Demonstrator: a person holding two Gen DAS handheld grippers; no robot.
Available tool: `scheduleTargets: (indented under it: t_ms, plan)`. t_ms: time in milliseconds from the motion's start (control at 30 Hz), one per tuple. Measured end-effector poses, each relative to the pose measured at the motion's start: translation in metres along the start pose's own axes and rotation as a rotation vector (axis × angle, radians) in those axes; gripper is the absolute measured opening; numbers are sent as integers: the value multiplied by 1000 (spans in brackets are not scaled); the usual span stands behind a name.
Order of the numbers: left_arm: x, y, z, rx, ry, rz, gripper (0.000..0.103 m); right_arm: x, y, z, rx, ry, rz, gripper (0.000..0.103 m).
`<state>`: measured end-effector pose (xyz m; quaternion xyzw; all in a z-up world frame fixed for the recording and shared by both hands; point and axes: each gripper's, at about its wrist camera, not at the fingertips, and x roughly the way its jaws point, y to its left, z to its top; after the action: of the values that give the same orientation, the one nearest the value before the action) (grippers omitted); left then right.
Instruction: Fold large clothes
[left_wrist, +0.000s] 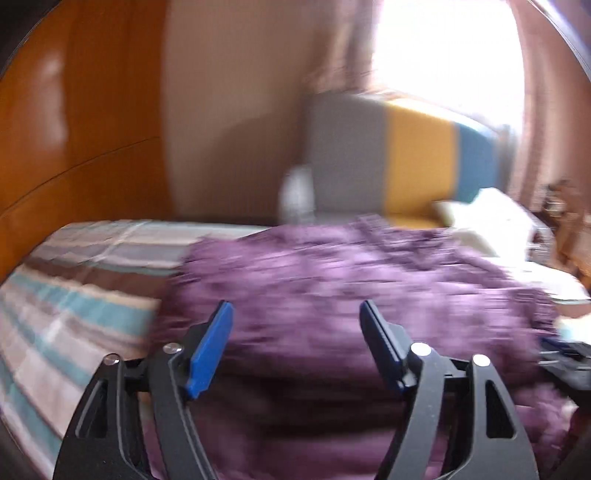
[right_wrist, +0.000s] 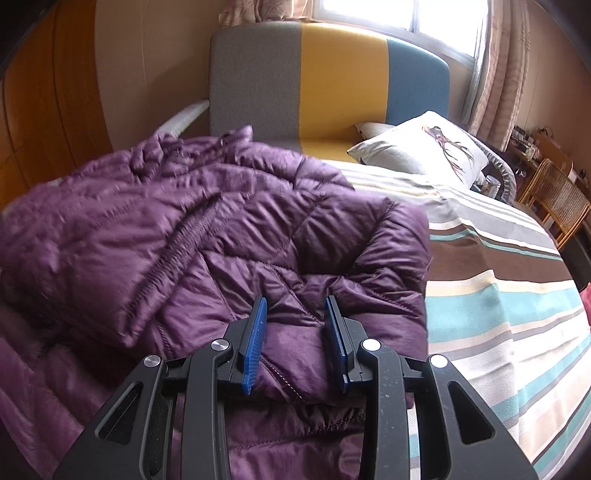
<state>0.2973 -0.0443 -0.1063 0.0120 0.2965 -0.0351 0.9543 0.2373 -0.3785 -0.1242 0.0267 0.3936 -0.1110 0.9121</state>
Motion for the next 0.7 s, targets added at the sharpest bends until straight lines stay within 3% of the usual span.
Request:
scheduleTargets:
  t_ms: [67,233,267,300,367,433,633,700]
  plan:
    - [21,18,-4,-11,69,84,64,-11,-2,6,44,-20,46,32]
    - [38,27,-15,-34,143,78,59,-23,11,16,110,-33,229,33]
    - [37,24,-15,-19,137,82,59,-19,15,18,118,-15,271,38]
    - [37,21,-15,-3,130,78,59,-13,21,19,133,14,318,49]
    - [34,12,-15,28,116,70,59,-4,29,18,160,51,359,51]
    - [33,9,-15,38,112,72,60,6,39,19,163,78,393,25]
    - [36,13,-15,22,126,59,64,18,40,29,147,49,268,5]
    - [37,10,-15,37,133,70,65,24,38,24,126,71,223,4]
